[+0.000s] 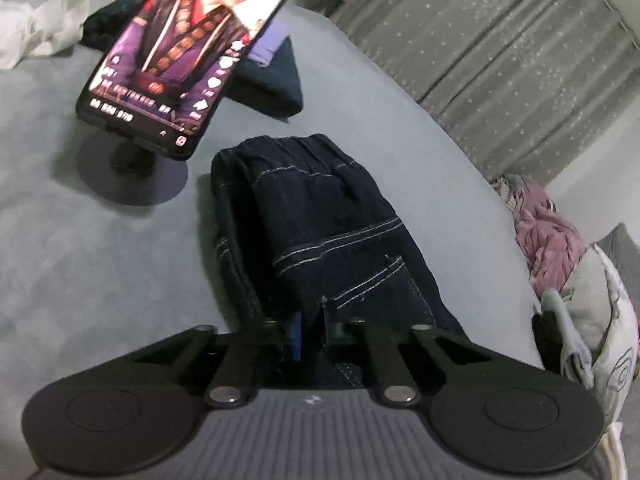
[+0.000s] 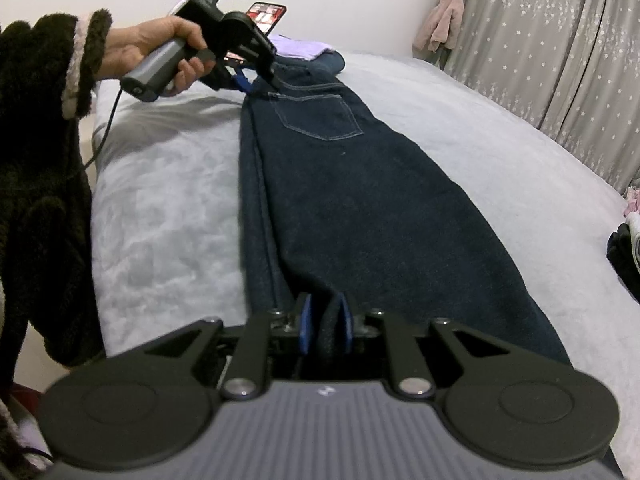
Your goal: Fold clothes
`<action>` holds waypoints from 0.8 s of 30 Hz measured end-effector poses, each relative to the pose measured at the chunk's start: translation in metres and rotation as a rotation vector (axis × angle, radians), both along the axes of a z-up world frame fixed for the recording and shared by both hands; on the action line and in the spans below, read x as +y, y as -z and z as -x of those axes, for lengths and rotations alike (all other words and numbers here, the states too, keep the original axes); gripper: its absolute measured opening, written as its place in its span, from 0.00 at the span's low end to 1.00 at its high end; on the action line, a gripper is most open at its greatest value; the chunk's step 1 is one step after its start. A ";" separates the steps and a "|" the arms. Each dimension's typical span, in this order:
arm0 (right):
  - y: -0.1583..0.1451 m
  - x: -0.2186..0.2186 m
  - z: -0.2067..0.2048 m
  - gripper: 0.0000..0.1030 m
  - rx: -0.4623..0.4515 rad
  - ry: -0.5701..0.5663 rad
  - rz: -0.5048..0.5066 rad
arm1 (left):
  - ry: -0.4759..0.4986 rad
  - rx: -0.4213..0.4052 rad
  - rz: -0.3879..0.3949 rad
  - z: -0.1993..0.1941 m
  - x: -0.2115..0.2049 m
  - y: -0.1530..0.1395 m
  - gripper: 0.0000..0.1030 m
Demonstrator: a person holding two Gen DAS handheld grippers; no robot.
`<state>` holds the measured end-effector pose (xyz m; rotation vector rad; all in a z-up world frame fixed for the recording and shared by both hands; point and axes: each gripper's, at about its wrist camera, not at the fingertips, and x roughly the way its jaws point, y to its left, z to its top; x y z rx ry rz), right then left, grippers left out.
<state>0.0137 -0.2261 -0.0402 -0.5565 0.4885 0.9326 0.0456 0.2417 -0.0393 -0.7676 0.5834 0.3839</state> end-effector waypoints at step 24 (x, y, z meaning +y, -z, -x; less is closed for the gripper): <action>-0.010 -0.009 0.010 0.05 0.023 -0.108 -0.022 | -0.038 0.106 -0.269 -0.003 -0.029 -0.010 0.06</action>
